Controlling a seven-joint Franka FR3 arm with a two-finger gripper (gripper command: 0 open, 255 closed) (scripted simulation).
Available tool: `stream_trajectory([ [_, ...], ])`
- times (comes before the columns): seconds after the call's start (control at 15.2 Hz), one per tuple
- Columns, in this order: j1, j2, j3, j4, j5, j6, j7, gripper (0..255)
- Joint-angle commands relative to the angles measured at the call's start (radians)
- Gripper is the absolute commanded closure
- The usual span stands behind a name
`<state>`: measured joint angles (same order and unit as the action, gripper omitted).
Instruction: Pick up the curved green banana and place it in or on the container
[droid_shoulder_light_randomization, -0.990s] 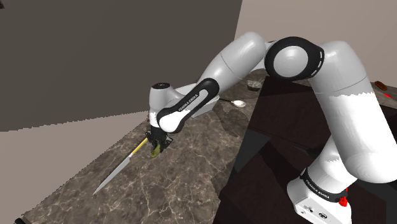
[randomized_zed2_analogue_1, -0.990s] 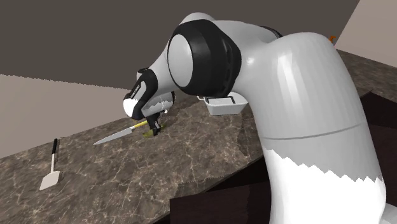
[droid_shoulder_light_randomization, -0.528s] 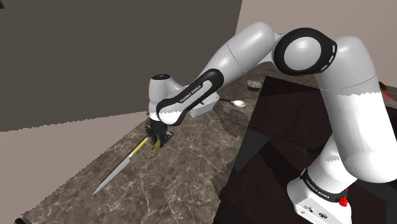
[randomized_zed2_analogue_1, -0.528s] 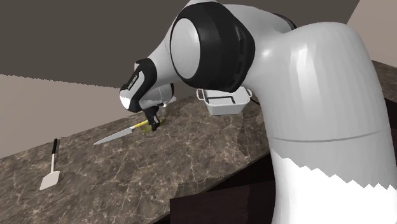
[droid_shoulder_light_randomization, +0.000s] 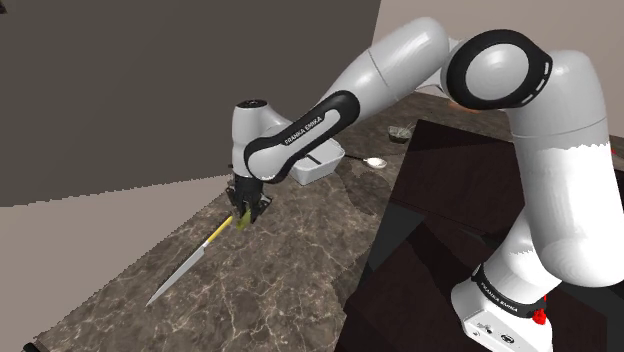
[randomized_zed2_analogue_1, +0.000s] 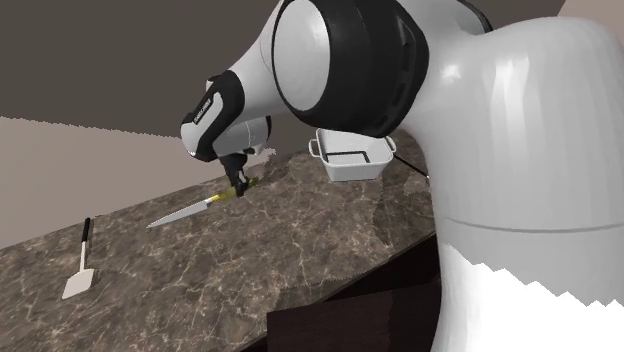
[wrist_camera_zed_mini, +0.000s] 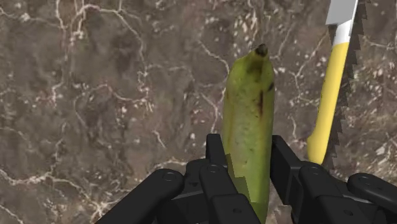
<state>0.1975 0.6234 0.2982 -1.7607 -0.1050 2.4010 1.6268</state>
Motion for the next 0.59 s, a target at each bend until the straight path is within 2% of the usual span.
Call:
stream_trajectory([
  [0.0,-0.004,-0.020,0.005,0.000,0.005,-0.020,-0.002,255],
  [0.53,-0.015,-0.087,0.020,0.011,0.025,-0.097,-0.008,255],
])
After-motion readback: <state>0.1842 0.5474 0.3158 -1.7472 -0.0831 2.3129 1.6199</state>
